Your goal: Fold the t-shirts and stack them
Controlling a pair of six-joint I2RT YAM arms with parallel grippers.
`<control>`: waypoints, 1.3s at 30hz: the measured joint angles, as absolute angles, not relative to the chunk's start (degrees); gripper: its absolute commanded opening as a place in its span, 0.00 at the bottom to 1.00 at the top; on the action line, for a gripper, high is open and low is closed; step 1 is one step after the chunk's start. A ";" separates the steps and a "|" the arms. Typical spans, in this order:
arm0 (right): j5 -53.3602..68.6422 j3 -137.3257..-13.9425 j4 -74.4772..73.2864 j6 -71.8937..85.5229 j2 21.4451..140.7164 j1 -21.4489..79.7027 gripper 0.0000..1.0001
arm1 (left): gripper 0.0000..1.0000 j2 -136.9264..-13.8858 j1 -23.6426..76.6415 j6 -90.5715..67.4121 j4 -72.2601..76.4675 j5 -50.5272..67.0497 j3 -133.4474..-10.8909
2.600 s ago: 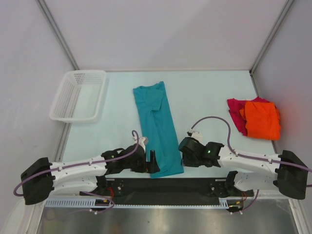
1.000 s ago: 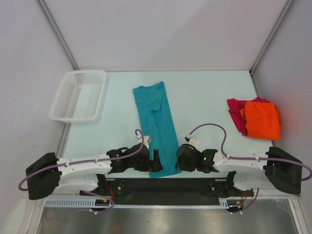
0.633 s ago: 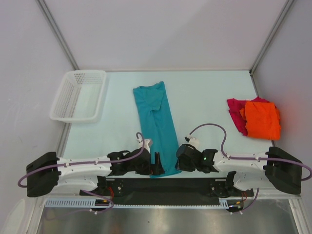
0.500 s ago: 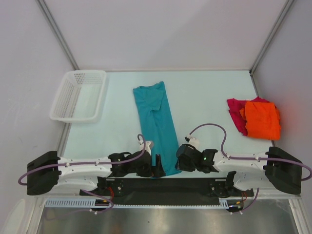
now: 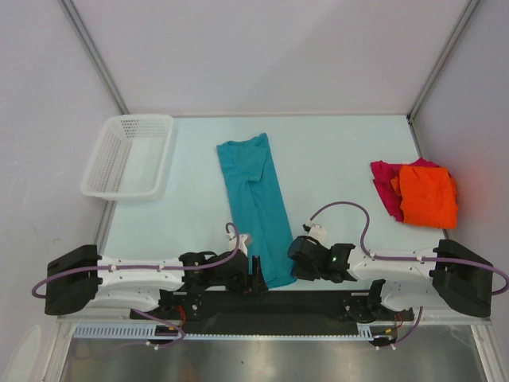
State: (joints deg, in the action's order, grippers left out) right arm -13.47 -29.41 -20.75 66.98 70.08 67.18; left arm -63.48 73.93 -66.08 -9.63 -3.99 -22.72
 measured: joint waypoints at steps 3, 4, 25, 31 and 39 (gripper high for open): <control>-13.72 -29.43 -21.30 66.85 69.95 67.18 0.02 | 0.59 -63.48 74.15 -66.08 -10.72 -3.79 -22.50; -13.76 -29.43 -21.61 66.83 69.80 67.18 0.01 | 0.55 -63.48 74.24 -65.98 -11.18 -3.81 -22.39; -14.39 -30.61 -25.04 65.98 70.04 67.18 0.06 | 0.84 -65.56 74.72 -66.81 -14.50 -4.71 -25.45; -14.41 -30.68 -25.06 65.95 70.13 67.18 0.06 | 0.72 -68.79 74.85 -66.28 -14.31 -4.84 -27.03; -14.44 -30.68 -25.15 65.98 70.13 67.18 0.06 | 0.73 -69.71 75.05 -65.49 -17.87 -12.58 -29.36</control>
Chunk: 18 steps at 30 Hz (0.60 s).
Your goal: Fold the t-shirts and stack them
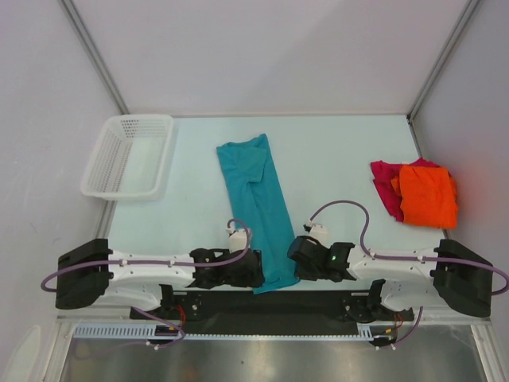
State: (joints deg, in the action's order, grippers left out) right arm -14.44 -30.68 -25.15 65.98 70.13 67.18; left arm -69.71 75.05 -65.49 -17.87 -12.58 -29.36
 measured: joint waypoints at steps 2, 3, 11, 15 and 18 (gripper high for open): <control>-14.44 -30.68 -25.15 65.95 70.13 67.18 0.06 | 0.73 -69.41 74.78 -65.54 -19.00 -16.21 -29.43; -14.41 -30.68 -25.12 65.95 70.13 67.18 0.06 | 0.73 -69.19 74.70 -65.54 -19.79 -17.80 -29.43; -14.41 -31.00 -25.39 65.95 70.50 67.18 0.06 | 0.72 -63.07 74.22 -67.00 -24.27 -25.61 -25.69; -14.39 -31.22 -25.52 65.95 70.74 67.18 0.06 | 0.72 -57.71 72.73 -67.79 -21.43 -24.99 -21.80; -14.39 -31.38 -25.67 65.95 70.89 67.18 0.06 | 0.72 -53.80 71.20 -68.47 -17.50 -23.42 -18.31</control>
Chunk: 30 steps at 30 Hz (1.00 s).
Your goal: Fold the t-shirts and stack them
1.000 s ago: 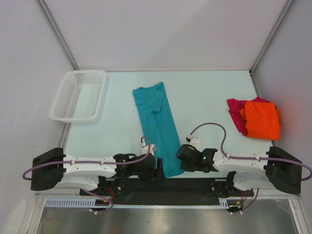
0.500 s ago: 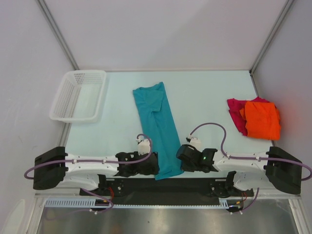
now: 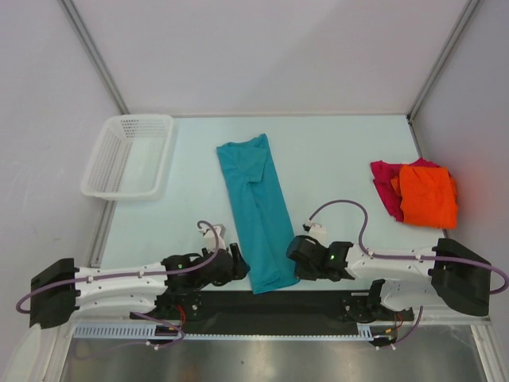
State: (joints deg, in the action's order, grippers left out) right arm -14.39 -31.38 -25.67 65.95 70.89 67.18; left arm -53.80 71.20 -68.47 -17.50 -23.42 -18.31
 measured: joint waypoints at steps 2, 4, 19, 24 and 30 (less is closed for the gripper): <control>-14.39 -31.53 -25.85 65.95 71.05 67.18 0.06 | 0.71 -51.99 70.26 -68.62 -15.09 -22.04 -16.51; -14.37 -31.59 -25.89 65.93 71.11 67.18 0.06 | 0.71 -50.61 69.14 -68.99 -11.11 -19.77 -14.55; -14.39 -32.51 -27.14 65.73 71.90 67.18 0.06 | 0.69 -50.04 66.98 -73.73 1.61 -5.34 -9.65; -14.44 -32.80 -28.03 65.69 71.90 67.18 0.06 | 0.62 -50.24 66.98 -75.26 6.24 -4.25 -7.18; -14.61 -33.34 -28.97 65.49 72.10 67.18 0.06 | 0.60 -53.41 66.94 -76.27 13.26 -3.97 -4.80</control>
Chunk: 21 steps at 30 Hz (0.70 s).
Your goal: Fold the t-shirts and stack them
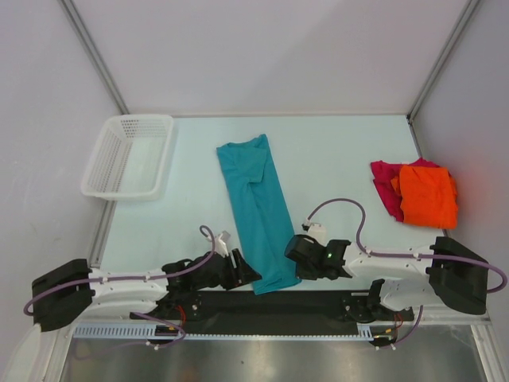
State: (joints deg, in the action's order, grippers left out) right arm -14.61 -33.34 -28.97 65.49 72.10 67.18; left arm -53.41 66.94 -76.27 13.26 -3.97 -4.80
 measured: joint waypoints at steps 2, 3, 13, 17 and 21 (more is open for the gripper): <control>-14.61 -33.58 -29.21 65.43 72.36 67.18 0.06 | 0.61 -55.88 66.94 -76.40 16.12 -3.55 -4.80; -14.61 -33.78 -29.39 65.32 72.51 67.18 0.06 | 0.61 -57.43 66.94 -76.49 17.78 -3.11 -4.84; -15.20 -34.30 -31.70 65.34 72.44 67.18 0.06 | 0.33 -68.45 66.76 -76.09 27.40 0.23 -7.03; -15.44 -34.30 -32.42 65.36 71.94 67.18 0.05 | 0.06 -68.66 66.72 -75.48 25.76 0.54 -6.90; -15.40 -34.30 -32.40 65.41 71.92 67.18 0.00 | 0.00 -66.67 66.72 -74.85 22.50 0.62 -6.90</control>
